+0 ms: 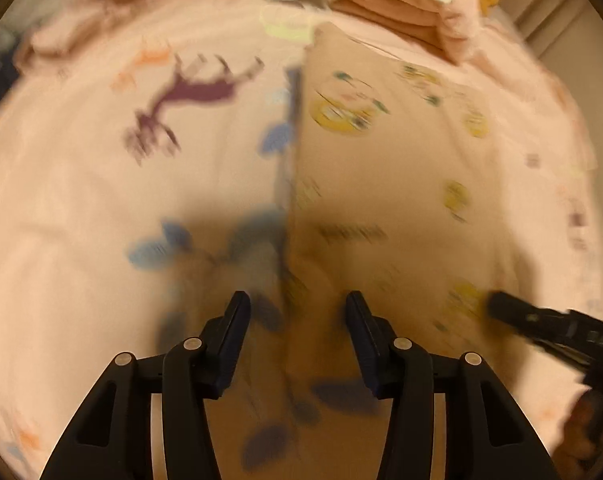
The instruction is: Fold small clothes
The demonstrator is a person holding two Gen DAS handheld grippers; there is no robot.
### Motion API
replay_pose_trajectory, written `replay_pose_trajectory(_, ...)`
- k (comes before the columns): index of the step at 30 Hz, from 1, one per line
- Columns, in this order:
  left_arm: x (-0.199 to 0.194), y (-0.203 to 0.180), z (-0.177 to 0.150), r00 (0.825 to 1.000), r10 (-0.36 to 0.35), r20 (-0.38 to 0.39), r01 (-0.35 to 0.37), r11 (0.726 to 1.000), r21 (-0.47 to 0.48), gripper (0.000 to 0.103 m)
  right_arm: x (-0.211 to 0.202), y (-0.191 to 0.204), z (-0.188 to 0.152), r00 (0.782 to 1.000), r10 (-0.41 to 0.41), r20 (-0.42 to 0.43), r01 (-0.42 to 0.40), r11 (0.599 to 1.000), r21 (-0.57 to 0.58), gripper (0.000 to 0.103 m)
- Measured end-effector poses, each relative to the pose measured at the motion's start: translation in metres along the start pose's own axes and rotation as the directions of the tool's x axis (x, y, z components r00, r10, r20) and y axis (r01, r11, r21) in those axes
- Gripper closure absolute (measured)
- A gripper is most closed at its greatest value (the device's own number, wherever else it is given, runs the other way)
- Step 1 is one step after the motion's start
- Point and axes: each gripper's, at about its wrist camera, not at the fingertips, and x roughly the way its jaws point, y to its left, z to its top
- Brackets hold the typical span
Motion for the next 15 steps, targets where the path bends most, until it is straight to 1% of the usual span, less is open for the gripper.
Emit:
replay_pose_trajectory(1,0.0,0.001,-0.007,0.999,-0.036,-0.025,0.036,0.999,0.016,0.054,-0.005,0.0,-0.006,1.0,0.031,-0.005,-0.031,0.999,0.012,0.08)
replay_pose_trajectory(2,0.002,0.0,-0.011,0.999,-0.03,-0.034,0.031,0.999,0.038,0.054,-0.01,0.0,-0.011,0.999,0.04,0.003,-0.04,0.999,0.008,0.08)
replay_pose_trajectory(3,0.006,-0.003,-0.019,1.0,-0.004,-0.029,0.006,0.996,0.085,0.054,-0.013,0.002,-0.018,1.0,0.026,0.014,-0.026,1.0,-0.009,0.08)
replay_pose_trajectory(5,0.009,-0.011,-0.03,0.999,0.033,0.025,-0.037,0.987,0.158,0.054,-0.006,0.005,-0.031,0.999,-0.047,0.023,0.048,0.997,-0.067,0.081)
replay_pose_trajectory(6,0.01,-0.014,-0.032,0.998,0.045,0.039,-0.051,0.984,0.168,0.054,0.001,0.004,-0.034,0.998,-0.064,0.014,0.065,0.995,-0.075,0.081)
replay_pose_trajectory(7,0.01,-0.015,-0.032,0.998,0.049,0.045,-0.055,0.985,0.163,0.054,0.005,0.002,-0.036,0.998,-0.064,0.021,0.065,0.995,-0.069,0.081)
replay_pose_trajectory(8,0.011,-0.015,-0.031,0.998,0.047,0.046,-0.054,0.987,0.153,0.054,0.006,-0.001,-0.037,0.998,-0.056,0.043,0.058,0.997,-0.051,0.081)
replay_pose_trajectory(10,0.013,-0.015,-0.03,0.998,0.037,0.051,-0.043,0.989,0.141,0.053,0.005,-0.003,-0.038,0.997,-0.047,0.053,0.049,0.998,-0.038,0.081)
replay_pose_trajectory(13,0.012,-0.015,-0.032,0.997,0.033,0.065,-0.043,0.986,0.162,0.052,0.005,-0.005,-0.04,0.996,-0.04,0.076,0.043,0.998,-0.038,0.082)
replay_pose_trajectory(15,0.012,-0.017,-0.034,0.996,0.037,0.08,-0.051,0.983,0.177,0.052,0.005,0.0,-0.042,0.994,-0.062,0.088,0.068,0.996,-0.065,0.082)
